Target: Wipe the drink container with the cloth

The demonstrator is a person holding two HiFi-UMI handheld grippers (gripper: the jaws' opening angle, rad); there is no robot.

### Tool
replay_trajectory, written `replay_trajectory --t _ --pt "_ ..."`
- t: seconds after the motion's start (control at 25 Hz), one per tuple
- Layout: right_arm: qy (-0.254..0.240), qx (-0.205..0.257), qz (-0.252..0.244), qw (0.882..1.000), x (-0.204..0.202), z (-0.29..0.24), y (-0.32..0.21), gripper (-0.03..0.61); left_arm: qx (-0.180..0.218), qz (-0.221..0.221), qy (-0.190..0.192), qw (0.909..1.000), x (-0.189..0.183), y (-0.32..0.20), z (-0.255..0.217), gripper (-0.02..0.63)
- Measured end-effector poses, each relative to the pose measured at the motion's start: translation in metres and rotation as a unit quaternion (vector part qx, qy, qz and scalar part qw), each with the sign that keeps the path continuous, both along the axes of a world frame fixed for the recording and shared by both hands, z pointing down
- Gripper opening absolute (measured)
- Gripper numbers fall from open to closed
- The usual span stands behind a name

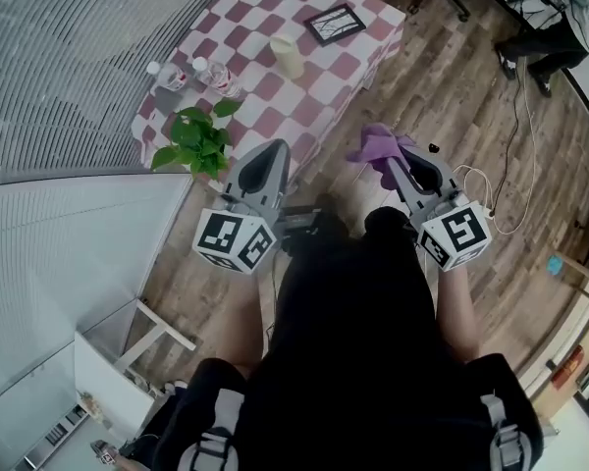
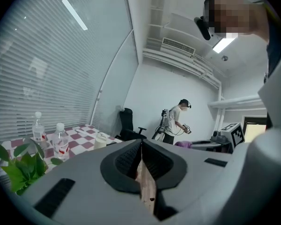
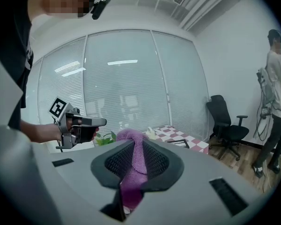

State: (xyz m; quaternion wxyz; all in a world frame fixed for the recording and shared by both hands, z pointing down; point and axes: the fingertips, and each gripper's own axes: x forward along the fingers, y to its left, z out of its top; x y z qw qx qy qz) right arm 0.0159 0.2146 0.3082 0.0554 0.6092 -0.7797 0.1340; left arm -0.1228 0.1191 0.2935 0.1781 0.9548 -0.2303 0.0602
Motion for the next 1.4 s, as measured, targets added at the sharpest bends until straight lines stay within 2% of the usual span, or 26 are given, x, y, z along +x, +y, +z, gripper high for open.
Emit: replay_trajectory --t 0.12,0.32,0.56,0.8,1.04,1.24,1.4 --pt "0.004 -0.019 0.017 1.0 0.011 0.006 -0.016 0.066 -0.004 0.0 -0.012 0.9999 0.003 -0.018 0.008 0.035" --pt "-0.002 -0.02 0.006 1.0 0.032 0.009 -0.045 0.066 -0.012 -0.011 -0.02 0.9997 0.019 -0.04 0.017 0.035" --pt "0.001 -0.014 -0.062 0.998 0.058 0.007 -0.081 0.066 -0.012 -0.054 -0.022 0.9982 0.05 -0.054 0.013 0.035" --pt "-0.012 0.0 -0.135 0.991 0.095 0.004 -0.114 0.066 -0.001 -0.11 -0.023 0.9936 0.094 -0.07 0.0 0.035" --pt "-0.03 -0.004 -0.223 0.974 0.115 0.005 -0.135 0.066 0.011 -0.194 -0.046 0.98 0.11 -0.067 -0.01 0.035" --pt "-0.04 -0.019 -0.282 0.958 0.112 0.016 -0.142 0.066 -0.002 -0.261 -0.052 0.9639 0.1 -0.058 -0.004 0.035" --pt "-0.049 -0.029 -0.306 0.95 0.103 0.025 -0.151 0.066 -0.014 -0.29 -0.066 0.9547 0.087 -0.053 0.006 0.037"
